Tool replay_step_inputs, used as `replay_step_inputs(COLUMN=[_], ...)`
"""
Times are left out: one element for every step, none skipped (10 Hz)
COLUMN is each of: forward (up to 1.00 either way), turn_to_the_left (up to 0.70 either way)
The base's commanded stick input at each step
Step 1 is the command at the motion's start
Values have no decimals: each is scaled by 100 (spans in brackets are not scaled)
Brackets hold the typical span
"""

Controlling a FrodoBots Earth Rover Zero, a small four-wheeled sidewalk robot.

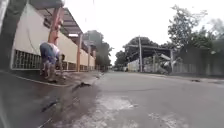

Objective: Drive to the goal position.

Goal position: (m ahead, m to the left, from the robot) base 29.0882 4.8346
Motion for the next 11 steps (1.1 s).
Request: replay_step_inputs(forward=[70,70,70,70,70,70,70,70,70,70,70], turn_to_the_left=[0,0,0,0,0,0,-4,-14,-28,-29,-28])
